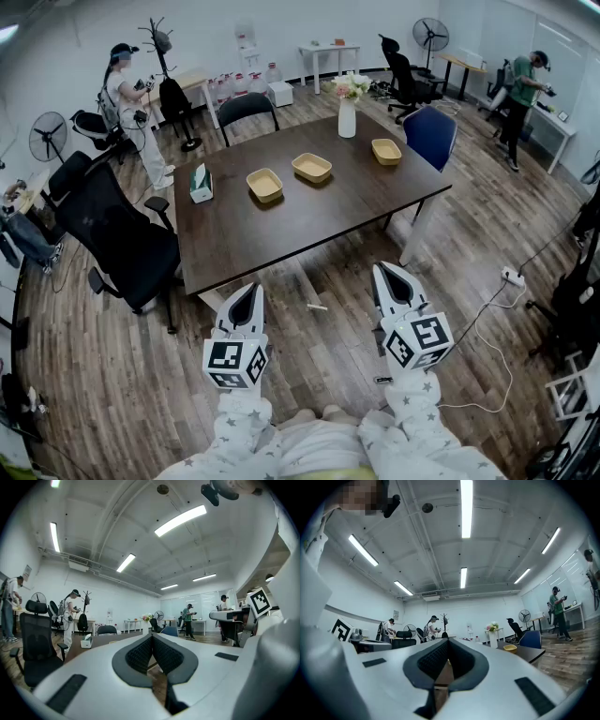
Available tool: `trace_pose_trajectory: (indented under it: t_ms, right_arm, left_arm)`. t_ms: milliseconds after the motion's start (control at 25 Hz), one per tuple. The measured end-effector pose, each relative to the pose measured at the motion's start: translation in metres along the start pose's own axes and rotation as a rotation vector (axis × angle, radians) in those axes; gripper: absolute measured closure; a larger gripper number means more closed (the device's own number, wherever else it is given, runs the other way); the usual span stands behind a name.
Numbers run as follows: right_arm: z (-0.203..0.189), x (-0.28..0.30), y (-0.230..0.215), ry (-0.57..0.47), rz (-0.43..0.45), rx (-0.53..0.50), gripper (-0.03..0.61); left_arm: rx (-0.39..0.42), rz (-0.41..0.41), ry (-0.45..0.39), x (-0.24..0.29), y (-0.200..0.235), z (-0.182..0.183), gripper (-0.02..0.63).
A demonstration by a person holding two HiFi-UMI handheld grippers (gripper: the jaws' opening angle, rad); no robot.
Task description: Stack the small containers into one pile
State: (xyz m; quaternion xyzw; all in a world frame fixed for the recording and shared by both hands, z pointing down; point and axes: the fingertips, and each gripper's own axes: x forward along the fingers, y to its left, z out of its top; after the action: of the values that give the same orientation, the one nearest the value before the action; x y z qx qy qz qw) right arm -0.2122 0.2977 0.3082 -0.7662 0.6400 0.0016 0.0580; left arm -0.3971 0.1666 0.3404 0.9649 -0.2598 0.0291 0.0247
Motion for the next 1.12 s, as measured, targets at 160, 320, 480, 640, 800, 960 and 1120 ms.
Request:
trace_pose_trajectory:
  t_ms: [160, 320, 480, 640, 800, 960, 1120]
  right_arm:
    - [-0.001, 0.001, -0.003, -0.003, 0.001, 0.001, 0.557]
    - [0.0, 0.003, -0.005, -0.013, 0.013, 0.008, 0.557]
    - [-0.004, 0.005, -0.004, -0.012, 0.032, 0.017, 0.557]
    - [-0.007, 0.007, -0.006, -0.005, 0.048, 0.023, 0.557]
    - [-0.009, 0.018, -0.006, 0.004, 0.067, 0.022, 0.557]
    - [-0.02, 0.039, -0.011, 0.023, 0.086, 0.027, 0.557]
    - [-0.035, 0.07, -0.024, 0.048, 0.093, 0.04, 0.557]
  left_arm:
    - [0.002, 0.001, 0.002, 0.002, -0.001, 0.0, 0.589]
    - [0.005, 0.002, 0.003, 0.004, -0.004, 0.0, 0.589]
    - [0.005, 0.004, 0.012, 0.001, -0.009, -0.004, 0.589]
    - [-0.003, 0.016, 0.019, 0.0, -0.013, -0.009, 0.589]
    - [-0.002, 0.019, 0.036, 0.009, -0.008, -0.013, 0.589]
    - [-0.009, 0.02, 0.043, 0.028, 0.0, -0.019, 0.589]
    - [-0.022, 0.018, 0.056, 0.06, 0.012, -0.027, 0.589]
